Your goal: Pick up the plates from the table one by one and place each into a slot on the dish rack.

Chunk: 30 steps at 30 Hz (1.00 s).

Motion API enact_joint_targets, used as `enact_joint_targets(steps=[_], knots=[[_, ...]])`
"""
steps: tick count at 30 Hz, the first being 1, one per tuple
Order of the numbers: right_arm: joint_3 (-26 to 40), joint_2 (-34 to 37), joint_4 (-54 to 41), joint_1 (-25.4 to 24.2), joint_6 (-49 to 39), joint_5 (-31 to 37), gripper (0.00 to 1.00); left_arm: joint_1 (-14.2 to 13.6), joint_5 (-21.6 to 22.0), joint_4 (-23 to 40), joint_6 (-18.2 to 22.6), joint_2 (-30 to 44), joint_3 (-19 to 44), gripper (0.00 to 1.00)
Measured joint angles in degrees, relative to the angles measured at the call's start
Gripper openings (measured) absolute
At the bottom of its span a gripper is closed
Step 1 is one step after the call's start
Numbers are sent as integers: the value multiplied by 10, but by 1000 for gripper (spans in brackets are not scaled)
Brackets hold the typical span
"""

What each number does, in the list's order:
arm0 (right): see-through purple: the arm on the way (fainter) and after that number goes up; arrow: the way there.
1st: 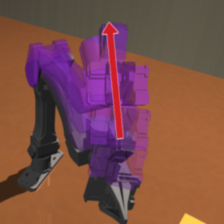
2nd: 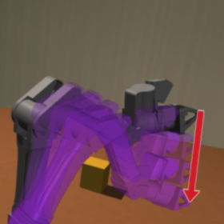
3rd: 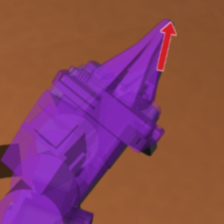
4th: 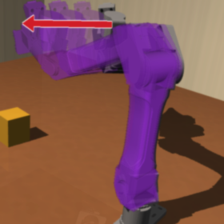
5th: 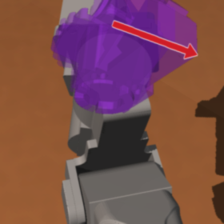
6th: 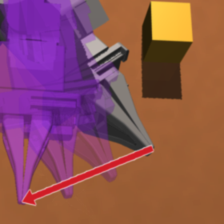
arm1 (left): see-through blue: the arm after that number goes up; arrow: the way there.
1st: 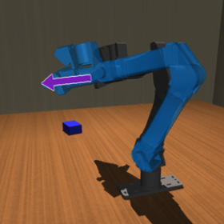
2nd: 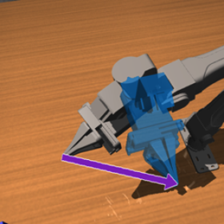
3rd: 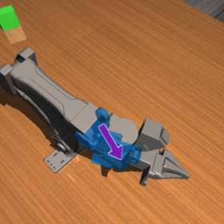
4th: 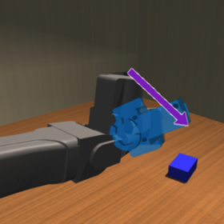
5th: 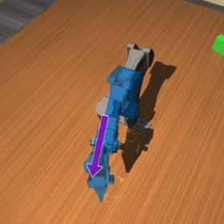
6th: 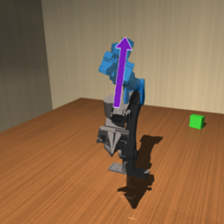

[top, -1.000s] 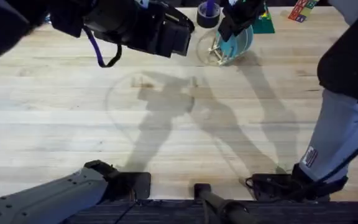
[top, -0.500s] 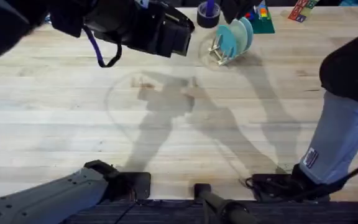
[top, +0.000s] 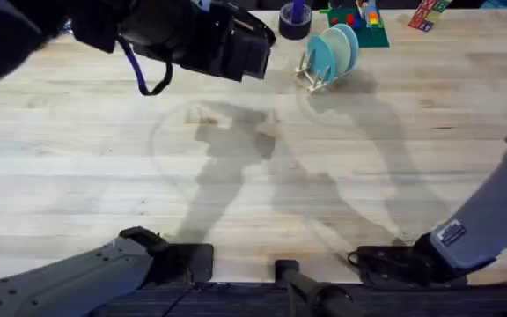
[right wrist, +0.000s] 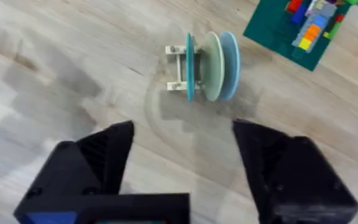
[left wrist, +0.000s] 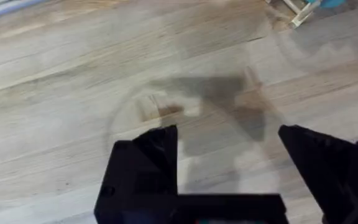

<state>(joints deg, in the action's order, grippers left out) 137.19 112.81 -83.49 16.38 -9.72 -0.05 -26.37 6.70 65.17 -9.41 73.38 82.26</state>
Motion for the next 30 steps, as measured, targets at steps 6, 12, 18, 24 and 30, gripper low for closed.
enact_joint_targets(steps=[6,12,18,24,30], knots=[[-25,-69,-16,0,10,0,992,0,0,0,0,0,0,993],[-157,-159,24,0,16,0,994,0,-2,7,2,0,0,993],[-307,-252,54,0,19,0,994,0,-13,28,5,0,0,994],[-423,-336,56,0,26,0,994,0,-14,47,7,0,0,993],[-448,-364,65,0,32,0,995,0,-16,50,7,0,0,993]])
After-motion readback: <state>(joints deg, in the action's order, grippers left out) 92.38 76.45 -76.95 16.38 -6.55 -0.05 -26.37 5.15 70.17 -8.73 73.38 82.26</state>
